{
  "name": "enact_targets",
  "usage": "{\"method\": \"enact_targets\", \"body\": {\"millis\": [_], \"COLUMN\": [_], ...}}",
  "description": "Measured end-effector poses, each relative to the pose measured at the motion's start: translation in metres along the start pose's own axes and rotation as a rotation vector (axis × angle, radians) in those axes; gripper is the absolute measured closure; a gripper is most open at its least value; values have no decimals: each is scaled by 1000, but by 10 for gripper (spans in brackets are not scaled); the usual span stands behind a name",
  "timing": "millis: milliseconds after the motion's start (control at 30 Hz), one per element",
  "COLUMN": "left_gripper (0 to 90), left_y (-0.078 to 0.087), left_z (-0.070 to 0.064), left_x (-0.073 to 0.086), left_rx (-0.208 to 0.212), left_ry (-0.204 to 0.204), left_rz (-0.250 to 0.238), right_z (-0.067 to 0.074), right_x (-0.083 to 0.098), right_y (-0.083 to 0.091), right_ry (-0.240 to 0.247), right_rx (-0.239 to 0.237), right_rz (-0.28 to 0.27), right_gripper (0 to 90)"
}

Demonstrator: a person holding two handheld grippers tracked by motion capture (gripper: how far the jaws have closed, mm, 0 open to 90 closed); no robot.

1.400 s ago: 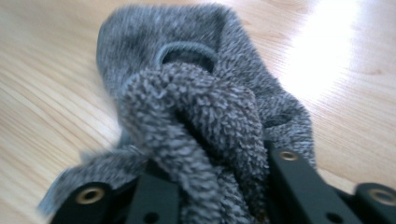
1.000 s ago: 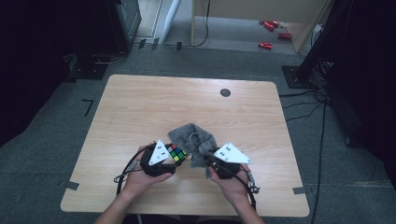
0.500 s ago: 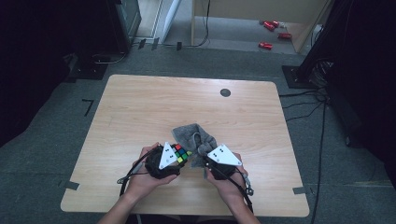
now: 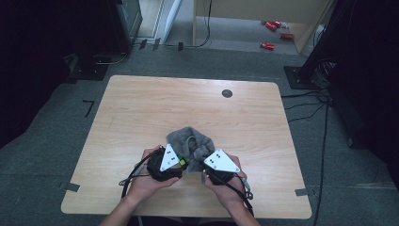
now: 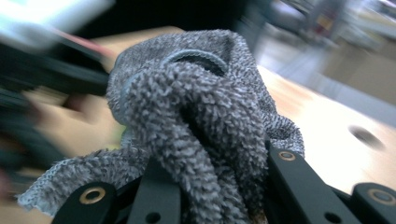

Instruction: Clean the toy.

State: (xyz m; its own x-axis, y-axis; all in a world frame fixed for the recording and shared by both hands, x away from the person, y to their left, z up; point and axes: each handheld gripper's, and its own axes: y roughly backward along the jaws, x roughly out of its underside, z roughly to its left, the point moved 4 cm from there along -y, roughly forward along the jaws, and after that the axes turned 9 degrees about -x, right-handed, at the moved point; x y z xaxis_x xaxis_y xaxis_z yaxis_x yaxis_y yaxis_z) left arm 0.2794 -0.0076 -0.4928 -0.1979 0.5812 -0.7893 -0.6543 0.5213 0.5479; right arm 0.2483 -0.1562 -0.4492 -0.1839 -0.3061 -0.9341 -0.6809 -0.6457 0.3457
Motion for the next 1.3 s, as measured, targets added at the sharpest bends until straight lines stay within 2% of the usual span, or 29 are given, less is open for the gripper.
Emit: {"method": "enact_targets", "body": {"millis": [33, 100, 167, 200, 267, 333, 367, 433, 500, 567, 600, 633, 700, 733, 767, 800, 833, 900, 933, 1033, 1100, 1167, 1200, 1233, 1300], "left_gripper": [350, 350, 351, 351, 351, 350, 350, 350, 350, 350, 350, 350, 350, 350, 350, 350, 350, 350, 350, 350, 350, 350, 350, 350, 350], "left_y": [0, 1, 4, 5, 5, 5, 6, 9, 11, 15, 19, 23, 30, 33, 35, 36, 35, 33, 32, 29, 29, 32, 33, 34, 35], "left_z": [-2, -2, 1, 3, 8, 14, 16, 18, 16, 14, 14, 13, 14, 15, 16, 18, 19, 19, 18, 13, 9, 8, 9, 10, 13], "left_x": [-1, -1, -3, -2, 1, 2, 2, 2, 2, 1, 0, -1, -3, -3, -4, -5, -5, -3, -1, -1, -3, -5, -5, -4, -4], "left_rx": [12, 34, 43, 24, 27, 41, 50, 99, 124, 140, 146, 143, 141, 143, 148, 153, 143, 140, 136, 145, 150, 154, 151, 157, 159], "left_ry": [3, 27, 53, 38, 57, 103, 116, 137, 133, 139, 131, 116, 94, 94, 105, 120, 118, 89, 77, 71, 63, 64, 62, 70, 84], "left_rz": [-8, -18, -41, -31, -39, -52, -65, -127, -203, -269, -310, -339, -382, -399, -416, -422, -415, -394, -387, -383, -394, -400, -405, -408, -411], "right_z": [8, 22, 22, 17, 0, -17, -23, -31, -30, -25, -21, -19, -24, -29, -35, -41, -45, -50, -50, -37, -24, -18, -20, -24, -35], "right_x": [-4, -7, -2, 2, 5, 4, 2, -4, -10, -12, -11, -9, -2, 3, 9, 17, 23, 24, 19, -6, -16, -15, -11, -4, 11], "right_y": [-2, -6, -12, -13, -11, -1, 6, 16, 20, 18, 15, 12, 8, 6, 4, 1, 0, 6, 10, 21, 23, 18, 15, 13, 7], "right_ry": [54, 87, 104, 101, 55, -3, -47, -95, -137, -165, -183, -204, -251, -269, -266, -280, -309, -364, -373, -343, -316, -300, -313, -362, -425], "right_rx": [-30, -71, -55, -30, 21, 55, 46, -1, -52, -124, -163, -178, -161, -137, -100, -85, -88, -105, -121, -201, -241, -230, -224, -222, -193], "right_rz": [-11, 1, 51, 66, 73, 47, 16, -62, -121, -146, -149, -135, -133, -109, -67, -14, 2, -46, -82, -196, -225, -195, -200, -197, -142], "right_gripper": [741, 739, 744, 746, 747, 745, 744, 744, 744, 744, 744, 747, 753, 756, 755, 754, 754, 754, 754, 754, 754, 755, 757, 760, 761]}}
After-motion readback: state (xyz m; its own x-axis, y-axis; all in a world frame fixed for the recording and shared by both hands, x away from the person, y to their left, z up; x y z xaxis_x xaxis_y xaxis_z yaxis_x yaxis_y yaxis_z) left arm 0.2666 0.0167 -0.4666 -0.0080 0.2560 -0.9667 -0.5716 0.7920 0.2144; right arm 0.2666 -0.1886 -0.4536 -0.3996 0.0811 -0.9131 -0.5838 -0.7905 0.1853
